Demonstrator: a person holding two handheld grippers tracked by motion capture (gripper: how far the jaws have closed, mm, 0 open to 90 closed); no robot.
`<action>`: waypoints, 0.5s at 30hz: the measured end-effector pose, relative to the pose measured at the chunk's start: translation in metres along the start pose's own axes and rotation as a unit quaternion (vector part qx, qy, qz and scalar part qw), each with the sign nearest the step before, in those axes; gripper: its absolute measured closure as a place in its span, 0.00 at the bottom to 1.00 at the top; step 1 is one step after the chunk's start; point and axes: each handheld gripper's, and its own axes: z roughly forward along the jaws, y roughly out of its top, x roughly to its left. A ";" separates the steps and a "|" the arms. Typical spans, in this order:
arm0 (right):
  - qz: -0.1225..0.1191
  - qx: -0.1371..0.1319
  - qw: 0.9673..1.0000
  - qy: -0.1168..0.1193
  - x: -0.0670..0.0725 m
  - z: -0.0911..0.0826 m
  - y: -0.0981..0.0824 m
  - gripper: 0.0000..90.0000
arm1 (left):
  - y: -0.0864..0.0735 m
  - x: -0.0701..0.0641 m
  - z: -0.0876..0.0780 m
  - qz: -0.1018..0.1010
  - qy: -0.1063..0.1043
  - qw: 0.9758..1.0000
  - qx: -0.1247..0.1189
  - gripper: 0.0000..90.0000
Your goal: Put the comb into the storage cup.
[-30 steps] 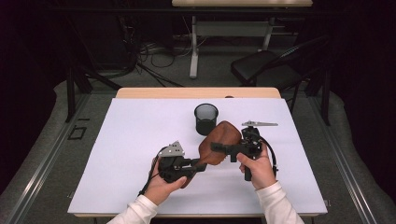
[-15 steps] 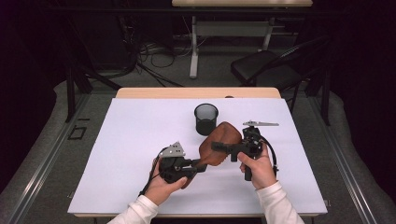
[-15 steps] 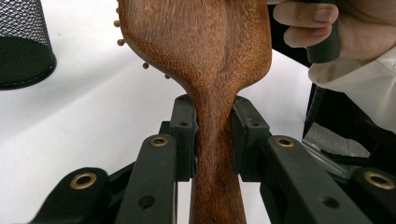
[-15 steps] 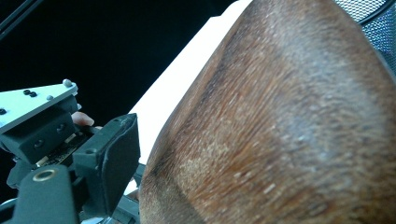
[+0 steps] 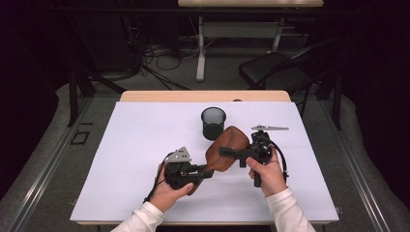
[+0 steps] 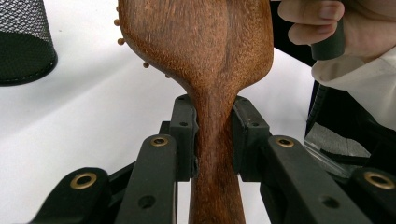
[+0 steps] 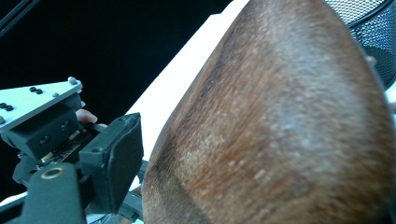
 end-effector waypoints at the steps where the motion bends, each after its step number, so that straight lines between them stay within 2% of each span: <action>1: 0.002 0.001 1.000 0.001 0.000 0.000 0.000 0.21 | 0.000 0.000 0.000 -0.001 0.000 1.000 0.000 0.81; 15: 0.015 -0.005 1.000 0.004 -0.004 -0.001 0.000 0.29 | -0.003 0.002 0.004 0.004 0.003 1.000 0.012 0.82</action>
